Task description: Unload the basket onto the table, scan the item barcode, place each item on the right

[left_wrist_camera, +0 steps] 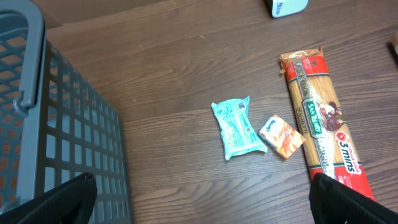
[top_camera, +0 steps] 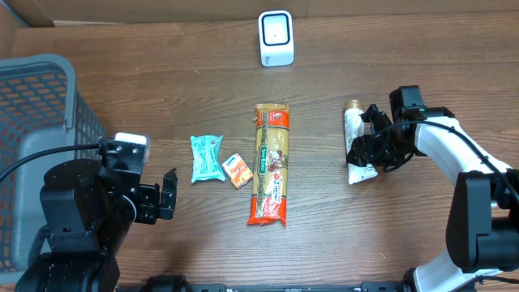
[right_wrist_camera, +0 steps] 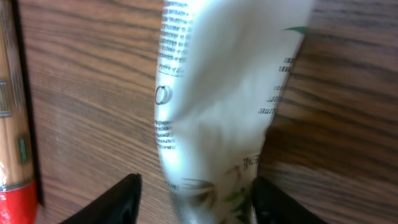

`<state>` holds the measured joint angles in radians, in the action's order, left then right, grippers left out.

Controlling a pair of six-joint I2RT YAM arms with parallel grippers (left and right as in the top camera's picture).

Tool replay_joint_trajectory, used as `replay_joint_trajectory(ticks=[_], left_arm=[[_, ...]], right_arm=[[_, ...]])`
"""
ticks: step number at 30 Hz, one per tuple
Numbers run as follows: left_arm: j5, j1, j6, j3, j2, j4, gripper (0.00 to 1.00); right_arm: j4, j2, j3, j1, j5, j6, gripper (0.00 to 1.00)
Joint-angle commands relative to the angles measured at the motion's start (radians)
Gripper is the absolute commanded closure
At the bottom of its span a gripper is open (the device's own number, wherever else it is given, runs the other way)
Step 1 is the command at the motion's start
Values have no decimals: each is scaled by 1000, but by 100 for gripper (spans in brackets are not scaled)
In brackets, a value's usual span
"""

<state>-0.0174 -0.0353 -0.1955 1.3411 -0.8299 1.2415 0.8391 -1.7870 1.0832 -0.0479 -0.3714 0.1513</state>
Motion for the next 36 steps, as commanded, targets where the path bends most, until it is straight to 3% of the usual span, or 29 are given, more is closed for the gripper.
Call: replay_joint_trajectory(ticks=[1,5,6,8,21,22,25,26,32,36], left_arm=[[9,-4,-22,2,0,-3,0],[9,-4,-22,2,0,-3,0],[9,-4,-22,2,0,-3,0],[9,-4,-22,2,0,-3,0],[9,-4,-22,2,0,-3,0],[9,-4,-22,2,0,-3,0],[9,-4,-22,2,0,-3,0],[9,-4,-22,2,0,-3,0],[9,-4,-22,2,0,-3,0],[9,-4,-22,2,0,-3,0]], right_arm=[[-8,1,-17,4,-35,-17,51],[-8,1,-17,4,-52,-24,76],[-8,1,-16,4,-68,-24,89],[-11,1,-14,4,-97,-34,96],[-35,1,-14,5,-169,-69,96],[-35,1,-14,4,-169,-69,91],[-41,1,-15,4,-164,-69,45],[-42,1,-15,4,-161,-70,40],[-49,1,-20,4,-32,-186,38],[-73,1,-43,4,-47,-230,38]])
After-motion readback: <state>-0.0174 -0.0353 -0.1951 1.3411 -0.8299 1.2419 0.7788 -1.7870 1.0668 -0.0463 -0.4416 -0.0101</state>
